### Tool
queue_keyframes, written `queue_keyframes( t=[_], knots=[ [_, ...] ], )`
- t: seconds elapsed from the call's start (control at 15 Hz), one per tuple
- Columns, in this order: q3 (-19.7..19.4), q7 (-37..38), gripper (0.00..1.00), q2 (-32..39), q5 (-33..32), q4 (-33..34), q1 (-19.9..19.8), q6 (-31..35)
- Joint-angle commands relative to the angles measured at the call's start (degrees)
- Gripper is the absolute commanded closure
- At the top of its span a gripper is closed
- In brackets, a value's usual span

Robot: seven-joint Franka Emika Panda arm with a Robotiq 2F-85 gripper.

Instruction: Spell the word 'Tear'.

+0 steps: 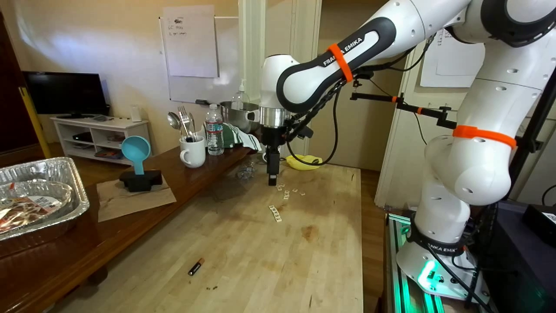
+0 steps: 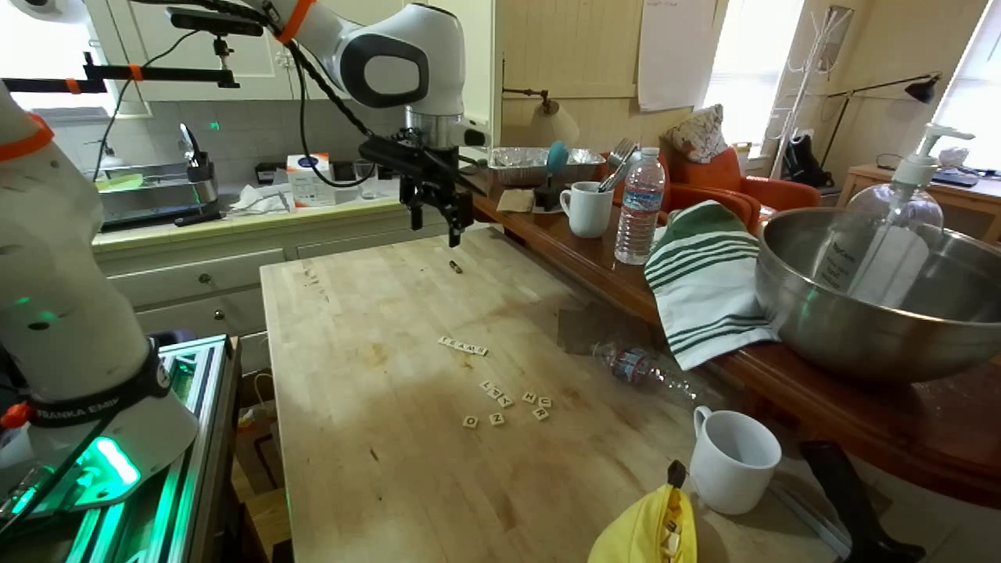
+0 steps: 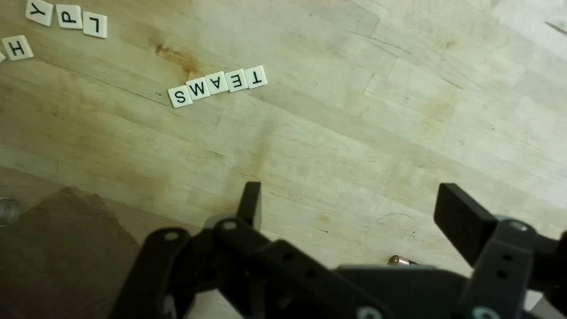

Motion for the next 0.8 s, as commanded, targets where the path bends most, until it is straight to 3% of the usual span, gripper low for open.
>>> queue_keyframes(
  t=[0.0, 0.4, 0.6, 0.67, 0.73],
  knots=[
    [-0.6, -3.7, 0.0, 2.0, -0.3, -2.0, -0.9, 7.6],
    [-1.7, -9.8, 0.0, 7.3, -0.1, -4.1, -2.4, 17.9],
    [-1.7, -13.2, 0.0, 9.3, 0.2, -4.5, -3.5, 20.1],
    [-1.6, -13.9, 0.18, 9.9, 0.1, -4.5, -3.9, 20.4],
    [-1.6, -14.9, 0.26, 10.6, 0.1, -4.6, -4.3, 20.8]
  ],
)
